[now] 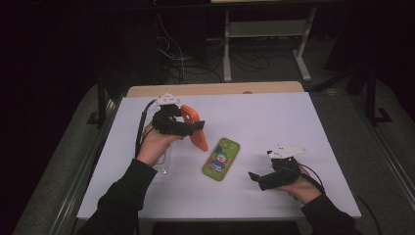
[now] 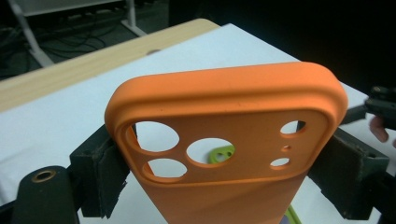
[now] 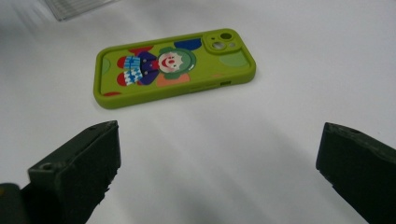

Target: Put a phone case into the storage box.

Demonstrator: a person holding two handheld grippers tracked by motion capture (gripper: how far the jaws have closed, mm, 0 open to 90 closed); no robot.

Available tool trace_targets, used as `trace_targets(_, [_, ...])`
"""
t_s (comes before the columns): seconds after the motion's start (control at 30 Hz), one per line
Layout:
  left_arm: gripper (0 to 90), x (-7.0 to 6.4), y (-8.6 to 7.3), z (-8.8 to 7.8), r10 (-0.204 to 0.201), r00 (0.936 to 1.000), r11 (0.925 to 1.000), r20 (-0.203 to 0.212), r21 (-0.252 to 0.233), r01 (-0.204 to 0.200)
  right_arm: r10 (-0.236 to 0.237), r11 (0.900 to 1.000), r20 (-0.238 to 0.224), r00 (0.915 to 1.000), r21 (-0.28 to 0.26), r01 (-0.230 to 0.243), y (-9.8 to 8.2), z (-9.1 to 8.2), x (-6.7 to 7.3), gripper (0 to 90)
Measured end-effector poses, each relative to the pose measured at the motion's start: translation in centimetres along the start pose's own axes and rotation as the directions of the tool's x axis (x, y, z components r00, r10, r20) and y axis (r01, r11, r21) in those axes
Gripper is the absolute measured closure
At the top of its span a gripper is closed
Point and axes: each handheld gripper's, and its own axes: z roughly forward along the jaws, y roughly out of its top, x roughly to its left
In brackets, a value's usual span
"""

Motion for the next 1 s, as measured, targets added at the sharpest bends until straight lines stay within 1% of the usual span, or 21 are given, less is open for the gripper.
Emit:
trace_targets(0.03, [14.2, 0.3, 0.2, -0.2, 0.002, 1.0, 1.0, -0.009, -0.002, -0.002, 0.009, 1.0, -0.003, 1.0, 0.004, -0.009, -0.1, -0.1, 0.0, 0.0])
trace_targets(0.1, [14.3, 0.9, 0.8, -0.6, 0.003, 0.9996, 1.0, -0.027, -0.006, -0.003, 0.005, 1.0, -0.002, 1.0, 0.004, -0.005, -0.3, -0.1, -0.2, 0.0])
trace_targets(0.13, [14.3, 1.0, 1.0, -0.7, -0.002, 0.9995, 0.9999, -0.031, -0.014, 0.002, 0.012, 1.0, -0.003, 0.9999, 0.006, -0.012, -0.4, -0.2, -0.1, 0.0])
trace_targets(0.17, [14.2, 1.3, 1.3, -0.9, -0.005, 0.9992, 0.9999, -0.039, -0.013, 0.004, 0.009, 1.0, 0.001, 1.0, 0.006, -0.009, -0.4, -0.2, -0.2, 0.0])
trace_targets(0.2, [14.3, 1.6, 1.6, -1.1, 0.004, 0.9988, 0.9999, -0.049, -0.011, -0.005, 0.004, 1.0, 0.002, 1.0, 0.009, -0.004, -0.5, -0.2, -0.2, 0.0])
trace_targets(0.27, [14.3, 2.0, 2.1, -1.4, 0.008, 0.9977, 0.9999, -0.067, -0.01, -0.009, 0.009, 1.0, -0.003, 1.0, 0.013, -0.009, -0.6, -0.3, -0.1, 0.0])
trace_targets(0.37, [14.3, 2.7, 2.9, -2.0, 0.01, 0.9956, 0.9997, -0.094, -0.019, -0.012, 0.004, 1.0, -0.005, 1.0, 0.014, -0.004, -0.7, -0.2, -0.1, 0.0])
trace_targets(0.43, [14.3, 3.1, 3.4, -2.3, 0.013, 0.9935, 0.9997, -0.113, -0.019, -0.015, 0.008, 1.0, -0.009, 0.9999, 0.015, -0.007, -0.6, -0.2, 0.0, 0.0])
trace_targets(0.5, [14.3, 3.5, 4.0, -2.7, 0.012, 0.9915, 0.9995, -0.13, -0.026, -0.015, 0.002, 1.0, -0.009, 1.0, 0.013, -0.001, -0.6, -0.2, 0.0, 0.0])
trace_targets(0.57, [14.3, 4.0, 4.6, -3.1, 0.014, 0.9879, 0.9993, -0.155, -0.032, -0.019, -0.002, 1.0, -0.011, 0.9999, 0.009, 0.002, -0.6, -0.2, 0.0, 0.0])
trace_targets(0.63, [14.3, 4.4, 5.0, -3.3, 0.015, 0.9845, 0.9991, -0.175, -0.037, -0.022, 0.007, 1.0, -0.012, 0.9999, 0.009, -0.007, -0.5, -0.3, 0.0, 0.0])
trace_targets(0.73, [14.3, 5.2, 5.6, -3.6, 0.015, 0.9764, 0.9991, -0.216, -0.035, -0.023, 0.013, 1.0, -0.013, 0.9998, 0.01, -0.013, -0.5, -0.2, 0.0, 0.0])
trace_targets(0.77, [14.3, 5.5, 5.9, -3.6, 0.006, 0.9727, 0.999, -0.232, -0.042, -0.016, 0.012, 1.0, -0.015, 0.9998, 0.01, -0.012, -0.5, -0.2, 0.1, 0.0])
trace_targets(0.87, [14.3, 6.3, 6.2, -3.7, 0.004, 0.9643, 0.9994, -0.265, -0.032, -0.012, 0.007, 1.0, -0.014, 0.9999, 0.005, -0.007, -0.4, -0.3, 0.0, 0.0])
trace_targets(0.9, [14.3, 6.6, 6.3, -3.6, -0.01, 0.9594, 0.9991, -0.282, -0.042, -0.002, 0.008, 1.0, -0.013, 0.9999, 0.003, -0.008, -0.4, -0.3, 0.0, 0.0])
trace_targets(0.93, [14.3, 6.9, 6.4, -3.6, -0.001, 0.9538, 0.9996, -0.301, -0.028, -0.008, 0.011, 1.0, -0.013, 0.9999, 0.001, -0.011, -0.4, -0.3, 0.0, 0.0])
trace_targets(0.97, [14.3, 7.1, 6.4, -3.5, -0.001, 0.9488, 0.9997, -0.316, -0.023, -0.007, 0.014, 1.0, -0.014, 0.9998, 0.001, -0.014, -0.4, -0.4, 0.0, 0.0])
trace_targets(1.0, [14.3, 7.5, 6.4, -3.4, -0.001, 0.9414, 0.9999, -0.337, -0.016, -0.004, 0.016, 1.0, -0.015, 0.9997, 0.0, -0.016, -0.4, -0.4, 0.0, 0.0])
